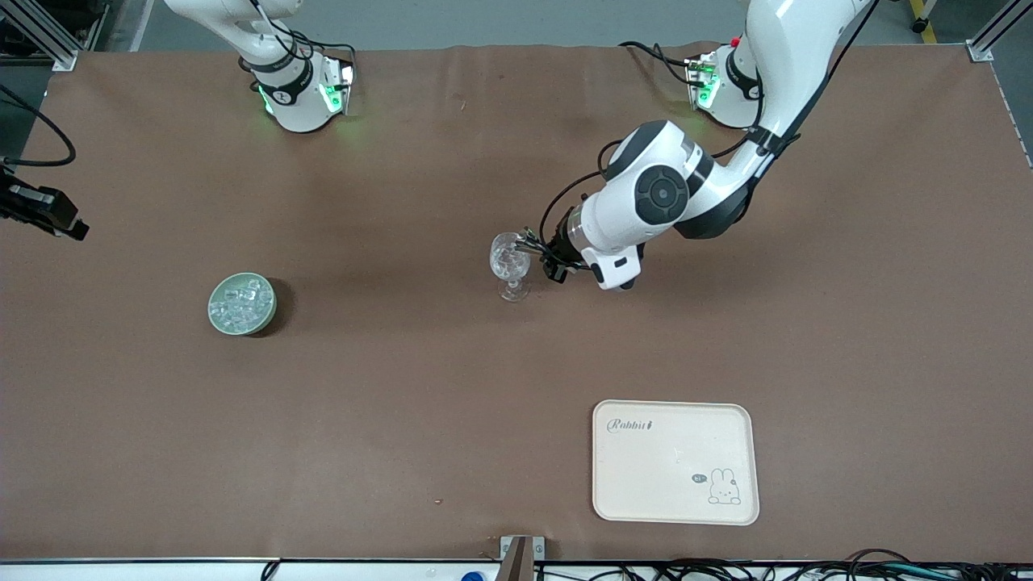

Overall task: Pour wine and add ice with both arms
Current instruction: 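Tilt the jigger over the glass rim with the left gripper to pour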

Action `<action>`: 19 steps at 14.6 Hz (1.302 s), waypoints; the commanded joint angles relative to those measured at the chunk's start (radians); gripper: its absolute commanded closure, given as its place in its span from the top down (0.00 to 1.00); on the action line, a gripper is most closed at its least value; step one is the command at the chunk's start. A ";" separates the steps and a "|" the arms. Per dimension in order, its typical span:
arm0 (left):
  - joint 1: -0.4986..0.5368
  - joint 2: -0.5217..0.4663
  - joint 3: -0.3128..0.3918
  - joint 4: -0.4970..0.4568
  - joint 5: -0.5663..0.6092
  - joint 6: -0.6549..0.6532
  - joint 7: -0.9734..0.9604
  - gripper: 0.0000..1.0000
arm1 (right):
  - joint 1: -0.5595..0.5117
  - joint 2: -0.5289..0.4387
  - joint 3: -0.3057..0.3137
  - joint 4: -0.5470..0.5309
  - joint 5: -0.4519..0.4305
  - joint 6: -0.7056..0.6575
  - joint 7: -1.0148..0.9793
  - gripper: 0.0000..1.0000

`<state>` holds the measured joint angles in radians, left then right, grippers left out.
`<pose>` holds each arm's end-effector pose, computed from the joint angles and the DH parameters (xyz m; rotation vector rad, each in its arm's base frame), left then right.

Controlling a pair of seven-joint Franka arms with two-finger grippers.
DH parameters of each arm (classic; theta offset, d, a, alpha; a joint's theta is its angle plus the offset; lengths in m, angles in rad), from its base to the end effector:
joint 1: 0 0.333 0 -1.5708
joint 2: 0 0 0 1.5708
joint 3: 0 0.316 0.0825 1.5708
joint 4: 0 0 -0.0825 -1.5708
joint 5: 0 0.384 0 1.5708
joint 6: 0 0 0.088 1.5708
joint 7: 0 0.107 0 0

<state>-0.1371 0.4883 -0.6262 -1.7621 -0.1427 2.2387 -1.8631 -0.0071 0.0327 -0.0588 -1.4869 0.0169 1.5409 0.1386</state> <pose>0.5015 -0.4291 0.3432 2.3716 1.7159 -0.5351 0.5612 -0.0346 0.6431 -3.1095 0.3179 -0.0325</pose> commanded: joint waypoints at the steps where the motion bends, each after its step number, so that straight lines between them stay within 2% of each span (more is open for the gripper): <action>1: -0.001 0.026 -0.018 0.033 0.054 0.001 -0.036 0.00 | 0.003 -0.017 -0.001 -0.019 0.015 0.005 0.016 0.02; 7: 0.001 0.018 -0.024 0.036 0.095 -0.008 -0.063 0.00 | 0.003 -0.017 -0.001 -0.019 0.014 0.005 0.016 0.02; 11: 0.022 0.003 -0.035 0.029 0.080 -0.028 -0.062 0.00 | 0.003 -0.016 -0.001 -0.019 0.015 0.005 0.016 0.02; 13: 0.025 -0.014 -0.027 0.030 0.005 -0.044 -0.039 0.00 | 0.003 -0.016 -0.001 -0.019 0.015 0.005 0.016 0.02; 15: 0.024 -0.030 -0.004 0.027 -0.108 -0.047 0.062 0.00 | 0.003 -0.017 -0.001 -0.018 0.015 0.005 0.016 0.02; 17: 0.022 -0.066 0.048 0.006 -0.217 -0.050 0.154 0.00 | 0.003 -0.017 -0.001 -0.019 0.015 0.005 0.016 0.02; 19: 0.018 -0.109 0.124 -0.014 -0.376 -0.068 0.279 0.00 | 0.003 -0.017 -0.001 -0.019 0.015 0.005 0.016 0.02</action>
<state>-0.1187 0.4547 -0.5697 -1.7359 -0.3903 2.1989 -1.6883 -0.0069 0.0327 -0.0588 -1.4869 0.0169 1.5409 0.1421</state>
